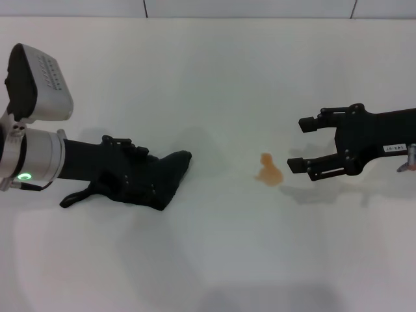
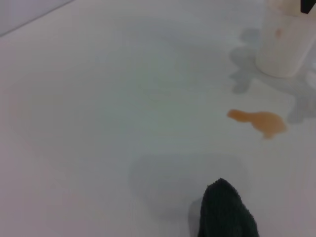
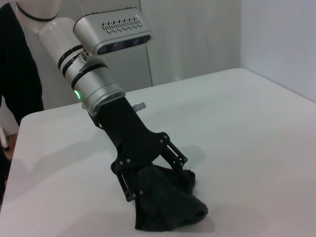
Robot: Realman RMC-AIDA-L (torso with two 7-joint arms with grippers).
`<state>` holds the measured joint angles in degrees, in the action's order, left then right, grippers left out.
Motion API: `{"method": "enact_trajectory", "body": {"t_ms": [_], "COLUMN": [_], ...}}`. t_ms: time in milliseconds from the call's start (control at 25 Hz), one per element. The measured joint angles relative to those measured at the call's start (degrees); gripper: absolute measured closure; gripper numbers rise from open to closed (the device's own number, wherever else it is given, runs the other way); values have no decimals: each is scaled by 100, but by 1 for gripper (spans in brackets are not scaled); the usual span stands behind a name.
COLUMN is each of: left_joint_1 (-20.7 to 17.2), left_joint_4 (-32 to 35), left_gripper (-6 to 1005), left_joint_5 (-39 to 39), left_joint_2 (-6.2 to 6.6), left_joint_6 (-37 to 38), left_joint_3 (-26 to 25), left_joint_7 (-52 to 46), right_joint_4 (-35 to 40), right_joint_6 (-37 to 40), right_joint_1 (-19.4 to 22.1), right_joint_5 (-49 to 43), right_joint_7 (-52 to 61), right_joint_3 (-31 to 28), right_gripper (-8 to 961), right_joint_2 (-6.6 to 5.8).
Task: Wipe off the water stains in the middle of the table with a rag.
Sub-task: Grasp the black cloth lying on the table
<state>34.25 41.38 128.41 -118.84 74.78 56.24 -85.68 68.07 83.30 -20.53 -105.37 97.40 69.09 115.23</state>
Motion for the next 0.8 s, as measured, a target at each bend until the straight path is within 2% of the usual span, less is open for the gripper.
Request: {"method": "enact_trajectory", "body": {"t_ms": [200, 520, 800], "left_joint_1": [10, 14, 52], "left_joint_4": [0, -161, -220], "left_gripper": [141, 334, 503], "left_joint_5": [-1, -49, -89], "left_joint_2": [-10, -36, -34], "left_joint_6": [-1, -501, -564], "left_joint_3": [16, 160, 289], "left_joint_7": [-33, -151, -211], "right_joint_4": [8, 23, 110], "right_joint_6": [6, 21, 53], "right_joint_1": [13, 14, 2], "right_joint_5": [0, 8, 17], "right_joint_7": [1, 69, 145], "right_joint_3": [-14, -13, -2], "right_gripper": [111, 111, 111], "right_joint_2": [0, 0, 0]}}
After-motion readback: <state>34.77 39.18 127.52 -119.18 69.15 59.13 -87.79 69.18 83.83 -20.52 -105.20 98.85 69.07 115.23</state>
